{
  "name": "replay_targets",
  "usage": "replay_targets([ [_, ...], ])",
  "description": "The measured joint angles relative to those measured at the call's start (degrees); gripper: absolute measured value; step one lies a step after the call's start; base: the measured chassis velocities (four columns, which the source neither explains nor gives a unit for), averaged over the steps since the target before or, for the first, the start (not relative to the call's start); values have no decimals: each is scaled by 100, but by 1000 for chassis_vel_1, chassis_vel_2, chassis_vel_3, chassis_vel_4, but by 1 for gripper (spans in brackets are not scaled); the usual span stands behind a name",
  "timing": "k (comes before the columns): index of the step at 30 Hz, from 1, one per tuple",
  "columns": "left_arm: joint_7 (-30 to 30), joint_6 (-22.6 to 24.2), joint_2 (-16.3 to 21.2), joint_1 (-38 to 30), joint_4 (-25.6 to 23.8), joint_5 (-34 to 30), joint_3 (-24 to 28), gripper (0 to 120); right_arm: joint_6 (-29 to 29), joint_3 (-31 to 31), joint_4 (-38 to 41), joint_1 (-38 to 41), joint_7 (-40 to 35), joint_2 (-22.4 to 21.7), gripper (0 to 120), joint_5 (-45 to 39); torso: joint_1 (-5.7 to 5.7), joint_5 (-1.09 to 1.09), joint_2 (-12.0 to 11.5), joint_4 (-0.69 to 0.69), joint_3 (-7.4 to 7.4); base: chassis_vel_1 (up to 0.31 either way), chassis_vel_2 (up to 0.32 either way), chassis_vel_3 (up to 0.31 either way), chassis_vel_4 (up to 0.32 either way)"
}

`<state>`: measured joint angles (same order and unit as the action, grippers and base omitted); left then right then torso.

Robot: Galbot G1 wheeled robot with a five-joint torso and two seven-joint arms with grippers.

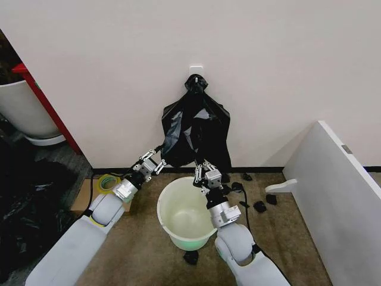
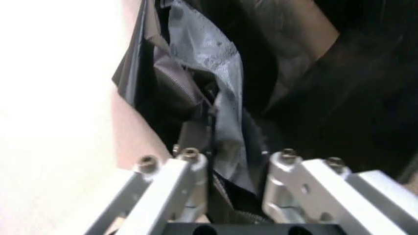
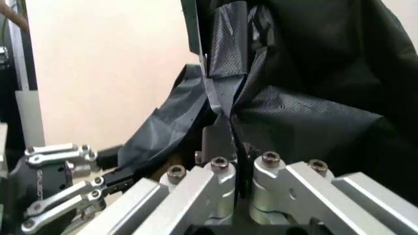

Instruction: Place the garbage bag over the trash bin.

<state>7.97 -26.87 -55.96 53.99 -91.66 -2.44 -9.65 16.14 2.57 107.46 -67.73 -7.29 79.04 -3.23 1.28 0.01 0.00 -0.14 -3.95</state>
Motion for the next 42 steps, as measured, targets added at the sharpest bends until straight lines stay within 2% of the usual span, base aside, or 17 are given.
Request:
replay_targets([
  [5, -33, 81, -20, 140, -90, -227, -165, 0, -100, -37, 264, -120, 0, -104, 0, -534, 0, 0, 0, -1, 0, 0, 0, 0, 0],
  [7, -95, 120, -29, 265, -208, -431, -253, 0, -177, -51, 397, -198, -28, -170, 0, -742, 0, 0, 0, 0, 0, 0, 0, 0, 0],
  [9, -233, 223, -66, 560, -548, -903, -394, 0, -345, -77, 637, -346, -161, -318, 0, -1045, 0, 0, 0, 0, 0, 0, 0, 0, 0],
  [10, -233, 223, -66, 560, -548, -903, -394, 0, -345, -77, 637, -346, -161, -318, 0, -1045, 0, 0, 0, 0, 0, 0, 0, 0, 0],
  [11, -324, 298, -104, 777, -815, -1254, -482, 0, -508, -102, 831, -468, -346, -442, 0, -1213, -1, 1, 0, 0, 0, 0, 0, 0, 0],
  [14, -418, 376, -152, 998, -1095, -1590, -550, 0, -704, -118, 1028, -601, -589, -574, 0, -1355, -1, 1, 0, 1, 1, 0, 0, 0, 0],
  [16, -586, 487, -272, 1405, -1564, -1979, -619, 0, -1060, -125, 1407, -911, -1128, -900, 0, -1600, -2, 1, 1, -2, 1, 0, 0, 0, 0],
  [17, -670, 520, -348, 1616, -1745, -2001, -646, 0, -1154, -137, 1555, -1067, -1338, -1064, 0, -1681, -2, 1, 1, -2, 1, 0, 0, 0, 0],
  [21, -1017, 664, -443, 2058, -1965, -1773, -732, 0, -1234, -197, 1906, -1409, -1639, -1412, 0, -1824, -2, 0, 1, 0, 1, 0, 0, 0, 0],
  [27, -1436, 870, -368, 2491, -2345, -1569, -804, 0, -1195, -224, 2448, -1745, -1704, -1708, 0, -1989, -1, 0, 1, 0, 1, 0, 0, 0, 0],
  [32, -1461, 905, -193, 2676, -3083, -2182, -911, 0, -996, -41, 2990, -1990, -1537, -1875, 0, -1900, -1, 1, 1, 0, 1, 0, 0, 0, 0],
  [33, -1461, 905, -193, 2676, -3083, -2182, -911, 0, -996, -41, 2990, -1990, -1537, -1875, 0, -1900, -1, 1, 1, 0, 1, 0, 0, 0, 0],
  [39, -1443, 1139, 0, 2726, -3941, -2900, -970, 0, -1260, 353, 3598, -2120, -1582, -1952, 0, -1964, 0, 0, 1, 0, 0, 0, 0, 0, 0],
  [42, -1487, 1236, 34, 2727, -4072, -3027, -973, 0, -1354, 432, 3625, -2165, -1631, -1966, 0, -2007, 0, 0, 1, 0, 0, 0, 0, 0, 0],
])
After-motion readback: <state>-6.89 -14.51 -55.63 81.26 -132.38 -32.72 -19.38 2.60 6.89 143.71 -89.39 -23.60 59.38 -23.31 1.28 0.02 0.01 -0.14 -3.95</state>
